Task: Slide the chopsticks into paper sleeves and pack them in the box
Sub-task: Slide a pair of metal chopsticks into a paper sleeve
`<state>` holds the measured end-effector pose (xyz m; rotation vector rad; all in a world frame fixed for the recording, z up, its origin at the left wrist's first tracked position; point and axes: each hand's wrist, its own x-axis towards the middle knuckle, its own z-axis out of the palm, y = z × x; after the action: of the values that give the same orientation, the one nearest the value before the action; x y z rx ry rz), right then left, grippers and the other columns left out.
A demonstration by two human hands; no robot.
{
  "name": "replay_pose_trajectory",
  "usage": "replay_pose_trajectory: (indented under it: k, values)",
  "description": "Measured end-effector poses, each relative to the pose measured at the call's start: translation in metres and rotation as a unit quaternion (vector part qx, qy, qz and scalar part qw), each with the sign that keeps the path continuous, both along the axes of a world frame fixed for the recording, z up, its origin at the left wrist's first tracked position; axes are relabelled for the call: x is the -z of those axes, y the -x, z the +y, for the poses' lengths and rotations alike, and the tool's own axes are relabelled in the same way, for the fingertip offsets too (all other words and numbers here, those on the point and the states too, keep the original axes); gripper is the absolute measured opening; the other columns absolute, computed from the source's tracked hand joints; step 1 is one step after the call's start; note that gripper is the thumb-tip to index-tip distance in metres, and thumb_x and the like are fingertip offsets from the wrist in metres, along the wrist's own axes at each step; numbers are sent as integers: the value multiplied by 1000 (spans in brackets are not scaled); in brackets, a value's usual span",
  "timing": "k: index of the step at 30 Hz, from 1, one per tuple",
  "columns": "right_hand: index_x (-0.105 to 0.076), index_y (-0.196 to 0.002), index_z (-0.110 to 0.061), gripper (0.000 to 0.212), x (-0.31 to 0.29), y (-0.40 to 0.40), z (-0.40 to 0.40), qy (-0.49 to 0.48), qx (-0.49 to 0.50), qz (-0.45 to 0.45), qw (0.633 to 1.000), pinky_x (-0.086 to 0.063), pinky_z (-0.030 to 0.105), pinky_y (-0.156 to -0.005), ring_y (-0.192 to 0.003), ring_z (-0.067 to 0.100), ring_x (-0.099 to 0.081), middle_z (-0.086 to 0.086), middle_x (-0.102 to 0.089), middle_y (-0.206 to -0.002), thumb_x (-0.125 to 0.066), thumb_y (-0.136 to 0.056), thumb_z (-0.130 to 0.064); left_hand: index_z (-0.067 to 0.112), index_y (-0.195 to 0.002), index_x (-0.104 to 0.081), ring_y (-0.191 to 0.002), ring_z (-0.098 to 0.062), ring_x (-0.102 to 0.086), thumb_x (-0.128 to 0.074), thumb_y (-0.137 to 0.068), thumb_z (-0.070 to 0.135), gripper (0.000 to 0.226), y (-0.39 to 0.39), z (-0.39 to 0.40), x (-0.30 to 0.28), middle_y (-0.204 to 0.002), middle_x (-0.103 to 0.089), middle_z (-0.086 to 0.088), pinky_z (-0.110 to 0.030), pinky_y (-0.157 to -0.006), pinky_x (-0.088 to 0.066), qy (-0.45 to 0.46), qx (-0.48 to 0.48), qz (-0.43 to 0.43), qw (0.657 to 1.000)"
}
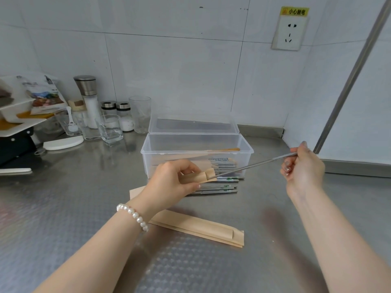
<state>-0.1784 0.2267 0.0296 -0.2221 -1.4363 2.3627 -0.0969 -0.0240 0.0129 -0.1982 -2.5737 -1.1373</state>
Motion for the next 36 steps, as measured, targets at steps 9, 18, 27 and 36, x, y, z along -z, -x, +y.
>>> replay_pose_trajectory:
  k: [9, 18, 27, 36]
  values:
    - [-66, -77, -8, 24, 4, -16, -23, -164, -301, -63, 937, -29, 19, -37, -42, 12, -41, 2, -54, -47, -49, -91, -16, 29, -85, -64, -85, -20, -63, -79, -68, 15, 26, -1, 1, -1, -85, -68, 0, -35, -81, -51, -21, 10, -4, 1000]
    - [-61, -80, -3, 15, 10, -23, -38, -254, -402, -86, 876, -26, 17, -37, -38, 10, -41, 5, -56, -49, -52, -90, -10, 29, -84, -66, -86, -18, -66, -80, -68, 14, 26, -1, 3, 0, -87, -71, 1, -39, -84, -52, -38, 22, -10, 999]
    - [-65, -86, -2, 21, 12, -25, -41, -280, -411, -83, 863, -25, 18, -38, -40, 9, -39, 2, -55, -50, -55, -90, -20, 29, -84, -66, -86, -20, -66, -79, -68, 13, 26, -1, 2, 1, -87, -71, 0, -42, -84, -52, -44, 25, -14, 999]
    - [-64, -61, -23, 27, 24, -13, -31, -529, -232, 27, 816, -36, 13, -52, -45, -2, -45, -7, -58, -56, -74, -74, -1, 33, -84, -66, -89, -23, -65, -81, -67, 18, 28, 2, -7, -1, -89, -71, -3, -44, -84, -51, -61, -5, -7, 998]
